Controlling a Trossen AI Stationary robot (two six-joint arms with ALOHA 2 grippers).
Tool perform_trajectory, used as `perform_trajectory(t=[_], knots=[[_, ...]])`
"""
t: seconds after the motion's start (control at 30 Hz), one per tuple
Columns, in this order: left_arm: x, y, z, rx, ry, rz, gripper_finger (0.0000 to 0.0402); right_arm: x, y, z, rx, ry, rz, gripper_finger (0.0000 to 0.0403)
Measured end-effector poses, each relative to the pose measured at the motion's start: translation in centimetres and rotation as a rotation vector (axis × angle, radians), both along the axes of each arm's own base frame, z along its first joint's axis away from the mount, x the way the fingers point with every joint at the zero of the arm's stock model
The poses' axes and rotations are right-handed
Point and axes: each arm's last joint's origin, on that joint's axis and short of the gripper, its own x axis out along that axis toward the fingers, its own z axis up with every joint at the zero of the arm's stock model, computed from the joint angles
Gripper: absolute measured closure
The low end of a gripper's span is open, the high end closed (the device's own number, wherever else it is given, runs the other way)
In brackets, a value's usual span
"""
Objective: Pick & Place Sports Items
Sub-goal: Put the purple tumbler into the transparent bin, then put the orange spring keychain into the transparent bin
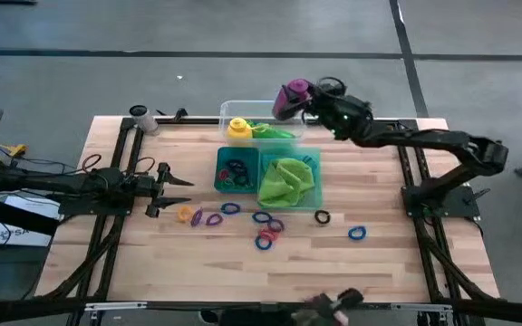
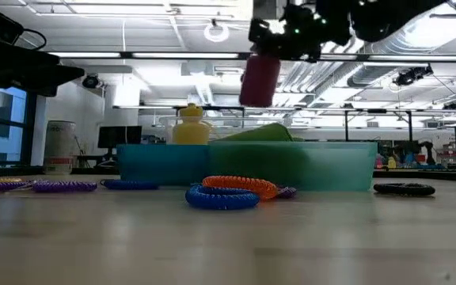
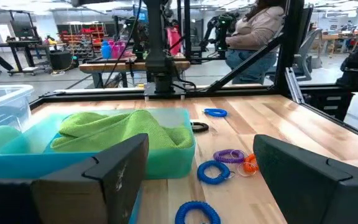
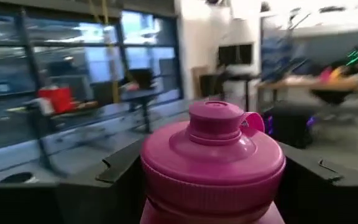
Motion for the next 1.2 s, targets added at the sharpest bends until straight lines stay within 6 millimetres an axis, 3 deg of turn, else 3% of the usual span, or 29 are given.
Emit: perform_trajectory(t=[0.27,0.47,0.63,0.97,1.2], knots=[[0.0,0.0,0.0,0.0,0.0,0.0,0.0165,0.2,-3.1,-3.1,0.088,0.081,-0.039,0.0204],[0.0,0.0,0.0,0.0,0.0,0.0,0.0165,1.3,-3.7,-5.4,0.118,0.142,-0.039,0.0204],[0.0,0.0,0.0,0.0,0.0,0.0,0.0165,1.6,-3.9,-6.1,0.126,0.161,-0.04,0.02],[0.0,0.0,0.0,0.0,0.0,0.0,0.0165,2.3,-2.6,-6.2,0.072,0.236,-0.008,0.0076],[0.0,0.0,0.0,0.0,0.0,-0.001,0.0165,3.4,-0.5,-6.0,0.014,0.276,0.041,0.0034]])
